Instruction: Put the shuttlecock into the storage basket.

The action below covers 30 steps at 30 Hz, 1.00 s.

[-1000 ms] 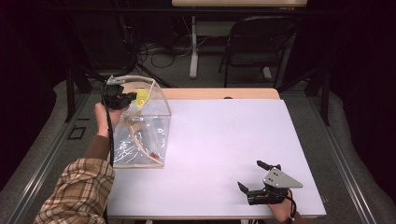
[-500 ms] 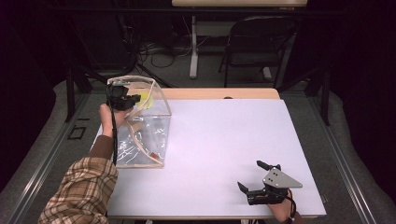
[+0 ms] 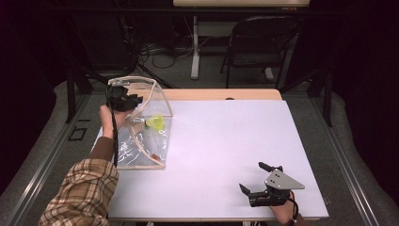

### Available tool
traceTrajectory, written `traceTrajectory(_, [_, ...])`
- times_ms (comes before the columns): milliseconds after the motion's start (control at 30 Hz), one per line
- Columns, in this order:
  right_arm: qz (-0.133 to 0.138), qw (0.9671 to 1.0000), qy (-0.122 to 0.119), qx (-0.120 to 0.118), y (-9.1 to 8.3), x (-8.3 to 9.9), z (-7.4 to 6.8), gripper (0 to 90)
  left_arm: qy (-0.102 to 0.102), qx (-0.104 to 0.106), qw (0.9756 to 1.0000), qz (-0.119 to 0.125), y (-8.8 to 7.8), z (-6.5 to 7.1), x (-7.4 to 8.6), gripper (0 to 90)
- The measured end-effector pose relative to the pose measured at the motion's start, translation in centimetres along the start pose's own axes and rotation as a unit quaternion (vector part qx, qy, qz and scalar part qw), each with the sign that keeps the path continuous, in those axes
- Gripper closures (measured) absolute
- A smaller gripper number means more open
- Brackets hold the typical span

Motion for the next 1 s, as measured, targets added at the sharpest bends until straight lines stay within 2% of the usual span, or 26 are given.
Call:
traceTrajectory(233, [-0.002,1.0,0.0,0.001,-0.1,0.1,0.1,0.4,-0.007,-0.008,0.9998,0.014,-1.4,-0.3,-0.3,42.2])
traceTrajectory(367, [-0.001,1.0,0.003,0.003,-0.1,0.1,0.2,0.4,-0.02,-0.013,0.9995,0.022,-2.1,-0.7,-0.2,34.1])
traceTrajectory(500, [-0.002,1.0,0.004,0.002,0.0,0.2,0.3,0.4,-0.021,-0.019,0.9992,0.03,-2.7,-0.7,-0.4,28.0])
traceTrajectory(667, [-0.004,1.0,0.007,0.0,0.1,0.3,0.4,0.4,-0.015,-0.012,0.9992,0.035,-3.4,-0.2,-0.5,18.1])
traceTrajectory(1000, [-0.002,1.0,0.004,-0.004,0.1,0.2,0.4,0.4,0.001,-0.01,0.9985,0.055,-4.8,0.8,-1.1,10.5])
Point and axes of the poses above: each handheld gripper's, and its own axes: y roughly forward along the jaws, x roughly out of its underside, z roughly to its right, the point moved 2 cm from there along y, roughly forward along the jaws
